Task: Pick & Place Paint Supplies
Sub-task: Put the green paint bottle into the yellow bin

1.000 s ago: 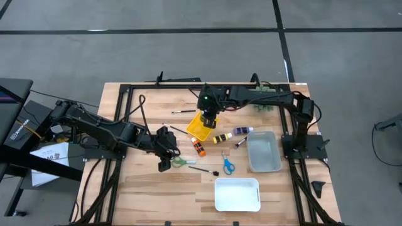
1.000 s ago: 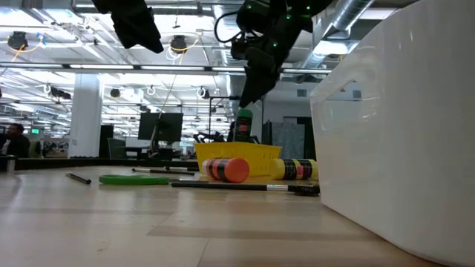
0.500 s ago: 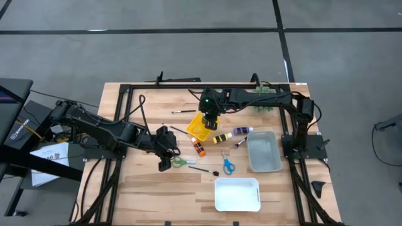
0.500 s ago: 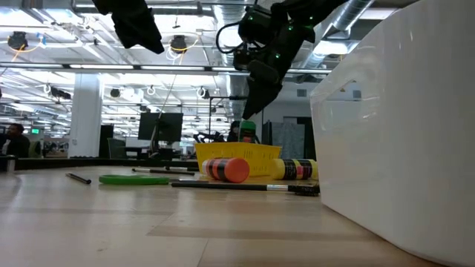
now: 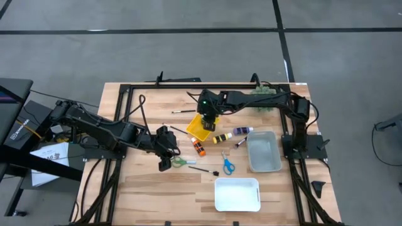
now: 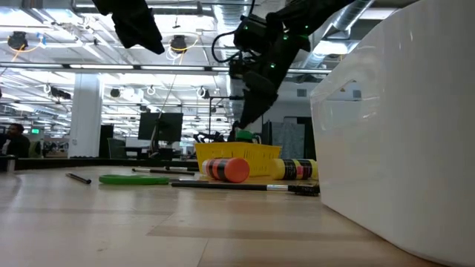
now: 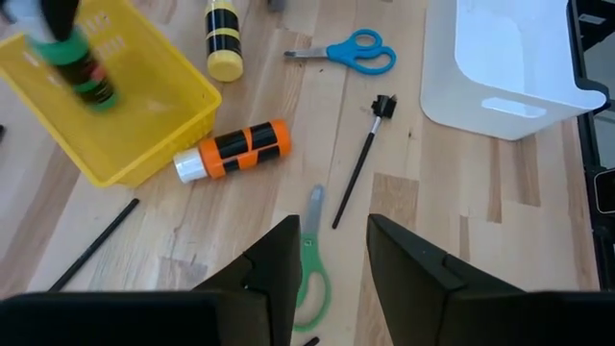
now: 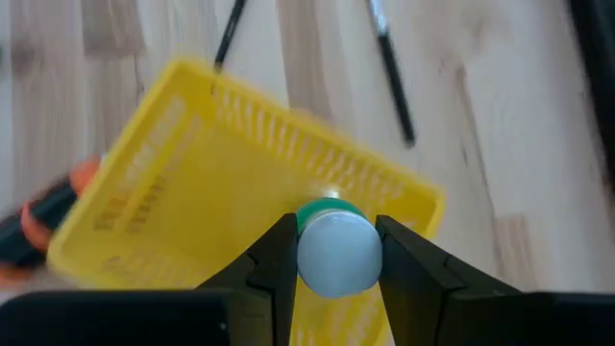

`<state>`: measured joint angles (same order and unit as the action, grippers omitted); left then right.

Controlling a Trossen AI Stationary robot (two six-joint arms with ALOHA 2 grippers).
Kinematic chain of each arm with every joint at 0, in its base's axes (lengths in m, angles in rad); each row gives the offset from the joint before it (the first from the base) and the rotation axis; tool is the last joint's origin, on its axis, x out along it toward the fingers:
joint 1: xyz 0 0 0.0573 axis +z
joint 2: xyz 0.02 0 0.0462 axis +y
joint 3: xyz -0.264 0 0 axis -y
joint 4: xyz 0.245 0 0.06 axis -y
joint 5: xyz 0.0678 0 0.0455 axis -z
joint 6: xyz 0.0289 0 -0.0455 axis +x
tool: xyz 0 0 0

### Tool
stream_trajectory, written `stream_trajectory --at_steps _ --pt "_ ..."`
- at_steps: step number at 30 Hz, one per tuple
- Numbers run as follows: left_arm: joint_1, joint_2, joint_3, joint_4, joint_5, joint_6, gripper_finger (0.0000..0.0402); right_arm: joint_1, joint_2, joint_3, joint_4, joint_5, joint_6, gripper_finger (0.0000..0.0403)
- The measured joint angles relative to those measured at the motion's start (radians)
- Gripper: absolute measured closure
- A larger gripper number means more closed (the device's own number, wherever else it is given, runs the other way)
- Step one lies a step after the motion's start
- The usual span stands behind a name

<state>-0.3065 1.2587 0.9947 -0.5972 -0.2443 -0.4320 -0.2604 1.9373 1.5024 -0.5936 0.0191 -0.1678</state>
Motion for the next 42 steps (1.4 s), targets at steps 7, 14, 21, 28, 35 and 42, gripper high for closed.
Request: stream_trajectory --at_steps 7,14,21,28,35,42 --pt "0.0 0.0 0.0 0.001 0.0 0.0 0.0286 0.0 0.001 -0.001 0.004 0.0 -0.001 0.0294" --pt "0.0 0.0 0.0 0.002 0.001 0.0 0.0286 -0.004 0.001 -0.001 0.005 0.0 -0.016 0.0294" --pt "0.0 0.0 0.0 0.003 0.002 0.0 0.0286 -0.005 0.001 -0.001 0.004 -0.004 -0.024 0.0294" --pt "0.0 0.0 0.0 0.003 0.005 0.0 0.0286 -0.005 0.001 -0.001 0.003 -0.019 -0.024 0.0294" --pt "0.0 0.0 0.0 0.003 0.005 0.0 0.0286 -0.005 0.001 -0.001 0.002 -0.019 -0.025 0.0294" --pt "0.0 0.0 0.0 0.003 0.004 0.0 0.0286 -0.007 0.001 -0.001 0.002 -0.019 -0.027 0.0294"
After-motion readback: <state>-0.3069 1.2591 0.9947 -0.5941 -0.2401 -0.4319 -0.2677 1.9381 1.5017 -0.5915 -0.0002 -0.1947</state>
